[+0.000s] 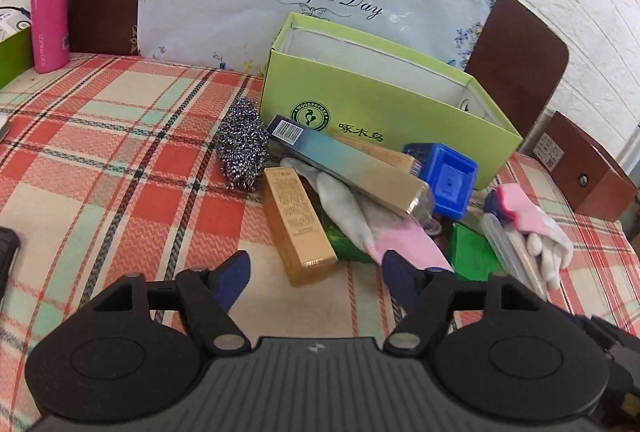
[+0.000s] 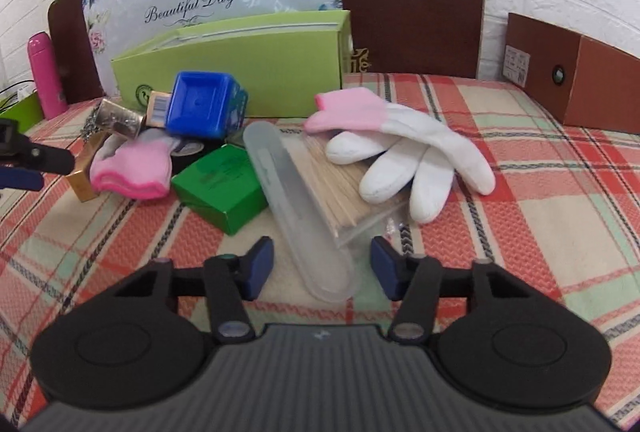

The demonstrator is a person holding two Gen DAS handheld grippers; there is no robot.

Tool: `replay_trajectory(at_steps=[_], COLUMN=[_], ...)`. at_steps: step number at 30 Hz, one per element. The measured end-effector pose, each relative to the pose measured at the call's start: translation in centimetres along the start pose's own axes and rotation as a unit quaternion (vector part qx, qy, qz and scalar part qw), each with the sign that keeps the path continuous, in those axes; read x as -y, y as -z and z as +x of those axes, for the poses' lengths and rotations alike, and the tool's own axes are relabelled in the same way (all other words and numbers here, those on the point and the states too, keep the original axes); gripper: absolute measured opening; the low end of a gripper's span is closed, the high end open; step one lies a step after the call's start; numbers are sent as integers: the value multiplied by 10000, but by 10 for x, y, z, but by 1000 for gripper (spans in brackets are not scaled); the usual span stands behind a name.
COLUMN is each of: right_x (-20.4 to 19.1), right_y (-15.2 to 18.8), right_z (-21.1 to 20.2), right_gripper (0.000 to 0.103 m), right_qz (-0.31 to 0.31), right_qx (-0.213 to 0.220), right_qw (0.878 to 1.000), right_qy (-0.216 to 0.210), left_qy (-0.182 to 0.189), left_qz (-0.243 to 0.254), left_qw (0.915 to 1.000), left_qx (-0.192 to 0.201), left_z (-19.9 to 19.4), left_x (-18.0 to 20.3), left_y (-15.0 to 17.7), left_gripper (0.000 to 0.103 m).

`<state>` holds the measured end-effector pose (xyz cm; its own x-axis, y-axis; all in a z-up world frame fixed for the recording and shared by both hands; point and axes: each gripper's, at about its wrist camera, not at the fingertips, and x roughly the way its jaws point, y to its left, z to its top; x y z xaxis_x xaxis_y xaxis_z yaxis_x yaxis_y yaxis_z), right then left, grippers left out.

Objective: Organize objects
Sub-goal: 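Grasp the gold box with the left tool while the right tool grasps the clear plastic tube, then carry the gold box and tube into the green box and release both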

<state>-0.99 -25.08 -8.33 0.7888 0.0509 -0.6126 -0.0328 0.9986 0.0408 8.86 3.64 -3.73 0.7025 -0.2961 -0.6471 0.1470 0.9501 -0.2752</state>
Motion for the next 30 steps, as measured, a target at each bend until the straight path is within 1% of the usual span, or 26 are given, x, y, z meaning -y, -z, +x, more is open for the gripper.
replay_trajectory(at_steps=[1,3,4,5,7,9,12,14,17,20,23,25,26,27,28,30], right_x=[-1,-4,-8,-10,-17,-22,-28,-30,-32,-33,-36,-38,-39,-40,-40,-40], right_y=[0,2,4,6,11,15,19,20,17,14,10,8,8,8,10,13], right_z=[-2,-9,-14,-18,-29,-38,-44,-45,-41,-37,-31,-26,-24,-23,-23,-24], right_gripper=[36,30,29,27,27,27,27,29,30,30,30,30,30,30,31,31], right_qz=[-62,-120,-145,-150,-168,-203,-269,-272,-242,-270,-303,-319,-319,-315,-323,-359], right_qx=[-14,-79,-99,-117,-162,-209,-320,-317,-313,-280,-257,-252,-257,-276,-286,-277], right_qw=[10000,9997,9995,9992,9982,9969,9948,9950,9955,9955,9956,9957,9958,9959,9958,9957], right_qy=[-31,-176,-252,-338,-545,-734,-929,-908,-865,-865,-854,-827,-814,-802,-811,-812], left_qy=[44,108,118,151,213,212,325,363,392,421,543,469,404,333,275,297], left_qz=[-8,-24,-43,-70,-133,-59,-89,-85,35,281,309,315,292,264,237,305], left_qw=[10000,9999,9998,9996,9992,9993,9987,9985,9981,9974,9965,9971,9976,9982,9986,9984], left_qx=[-37,-119,-171,-232,-301,-310,-379,-405,-465,-510,-553,-515,-474,-433,-391,-367], left_z=[5,15,19,23,26,25,17,9,-5,-22,-31,-31,-29,-28,-26,-22], left_x=[-1,-4,-5,-6,-9,-10,-14,-14,-12,-7,-4,-3,-3,-3,-3,0], left_y=[-3,-8,-9,-10,-9,-7,-1,6,20,34,43,42,40,37,35,30], left_gripper=[65,56,55,50,47,34,30,28,28,28,28,33,40,49,52,51])
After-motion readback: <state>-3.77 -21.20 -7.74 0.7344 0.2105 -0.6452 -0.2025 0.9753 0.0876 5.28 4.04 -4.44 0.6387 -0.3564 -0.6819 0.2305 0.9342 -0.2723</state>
